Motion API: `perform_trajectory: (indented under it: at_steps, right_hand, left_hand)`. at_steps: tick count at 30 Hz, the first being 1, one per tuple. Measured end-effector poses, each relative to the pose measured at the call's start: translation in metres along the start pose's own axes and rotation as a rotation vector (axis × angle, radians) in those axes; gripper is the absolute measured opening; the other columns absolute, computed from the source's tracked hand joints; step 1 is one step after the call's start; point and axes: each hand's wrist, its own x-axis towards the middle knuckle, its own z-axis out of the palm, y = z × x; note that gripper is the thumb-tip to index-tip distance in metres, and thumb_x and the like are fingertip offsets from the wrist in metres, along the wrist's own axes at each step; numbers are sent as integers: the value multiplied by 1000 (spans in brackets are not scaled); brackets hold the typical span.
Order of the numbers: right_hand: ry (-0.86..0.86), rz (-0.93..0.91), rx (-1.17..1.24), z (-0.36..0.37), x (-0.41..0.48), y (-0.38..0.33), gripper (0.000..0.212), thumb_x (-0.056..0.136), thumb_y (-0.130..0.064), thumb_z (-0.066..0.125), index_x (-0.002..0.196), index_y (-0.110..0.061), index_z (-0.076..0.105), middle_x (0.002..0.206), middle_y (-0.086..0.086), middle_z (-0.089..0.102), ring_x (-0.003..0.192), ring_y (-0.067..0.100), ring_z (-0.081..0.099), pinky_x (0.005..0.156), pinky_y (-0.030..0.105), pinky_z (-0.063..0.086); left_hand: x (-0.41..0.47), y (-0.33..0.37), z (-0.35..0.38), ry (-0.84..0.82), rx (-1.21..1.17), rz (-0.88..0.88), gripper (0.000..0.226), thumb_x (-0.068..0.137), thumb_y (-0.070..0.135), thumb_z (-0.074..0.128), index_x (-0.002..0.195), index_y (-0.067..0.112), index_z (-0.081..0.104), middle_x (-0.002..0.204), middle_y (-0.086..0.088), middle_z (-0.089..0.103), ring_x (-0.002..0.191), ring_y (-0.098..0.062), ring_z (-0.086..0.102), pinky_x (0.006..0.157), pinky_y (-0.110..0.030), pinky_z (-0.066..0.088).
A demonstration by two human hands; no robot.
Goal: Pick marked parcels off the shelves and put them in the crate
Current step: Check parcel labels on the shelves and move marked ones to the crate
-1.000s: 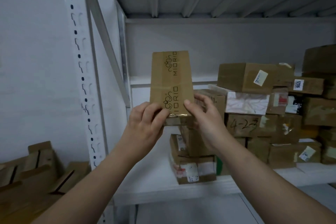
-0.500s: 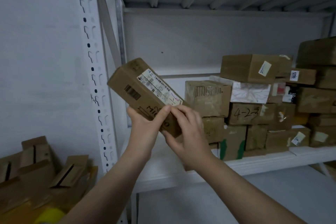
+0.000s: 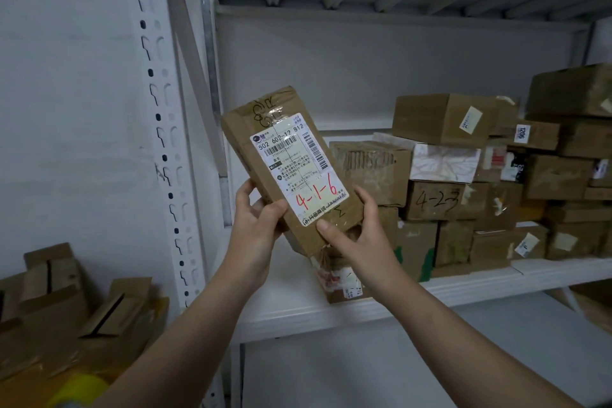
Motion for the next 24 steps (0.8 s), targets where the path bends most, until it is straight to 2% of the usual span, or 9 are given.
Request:
perform_trajectory:
  at_steps: [3, 7, 8, 11, 14, 16, 17, 21, 24]
  right_hand:
    - [0, -3, 22, 0, -1, -1, 68, 80, -22, 74, 134, -30, 34, 118, -18, 58, 103, -11, 57, 86, 13, 50]
    - [41, 7, 53, -2, 0, 4, 41, 83, -25, 71, 115, -31, 46, 114, -8, 59, 106, 7, 60, 93, 36, 53]
    - [38, 15, 46, -1, -1, 5, 38, 85, -25, 68, 116, -30, 47, 115, -7, 58, 108, 11, 59, 93, 37, 52]
    - [-16, 20, 53, 12, -9, 14, 40, 91, -19, 61, 125, -31, 42, 120, -9, 56, 97, -7, 60, 72, 15, 52]
    - [-16, 72, 0, 29, -16, 35, 42, 93, -24, 60, 127, -35, 38, 118, -14, 53, 90, -19, 53, 64, 4, 45]
    - [-2, 132, -19, 41, -21, 51, 39, 93, -28, 60, 125, -35, 39, 110, -20, 50, 97, -11, 53, 72, 4, 43]
    - [17, 171, -19, 48, -23, 60, 38, 92, -31, 61, 123, -36, 40, 109, -17, 51, 101, -4, 53, 78, 10, 46]
    - [61, 342, 28, 70, -32, 92, 26, 88, -32, 66, 110, -30, 51, 106, -4, 61, 97, 14, 63, 82, 34, 56]
    - [30, 404, -31, 78, -36, 108, 29, 90, -37, 62, 115, -23, 57, 107, 2, 65, 92, 13, 64, 67, 25, 56]
  left_hand:
    - [2, -2, 0, -11, -15, 7, 47, 93, 6, 52, 129, 29, 33, 107, -2, 70, 103, -23, 66, 84, -38, 54]
    - [2, -3, -6, -30, 86, 18, 45, 92, 14, 51, 135, 25, 44, 116, -1, 66, 102, -21, 66, 76, -33, 56]
    - [0, -4, -10, -33, 132, 21, 41, 95, 15, 47, 135, 26, 46, 116, -1, 66, 100, -19, 67, 73, -31, 56]
    - [-8, -15, -28, 18, 394, 84, 34, 97, 35, 46, 131, 37, 50, 127, -1, 56, 100, -16, 66, 67, -32, 59]
    - [-24, -30, -49, 73, 764, 115, 43, 96, 38, 46, 138, 38, 40, 140, 3, 37, 120, -12, 48, 83, -27, 55]
    - [-39, -40, -62, -14, 953, 132, 48, 95, 38, 47, 141, 32, 37, 144, 5, 34, 128, -7, 38, 101, -31, 45]
    - [-46, -45, -67, -93, 1056, 124, 51, 93, 40, 50, 142, 29, 37, 147, 6, 31, 130, -6, 35, 106, -30, 40]
    - [-67, -65, -87, -322, 1472, 58, 58, 94, 36, 53, 147, 27, 30, 155, 6, 21, 134, -12, 33, 109, -24, 30]
    - [-71, -75, -96, -333, 1574, 37, 52, 98, 33, 45, 147, 26, 29, 154, 5, 25, 131, -15, 38, 107, -27, 34]
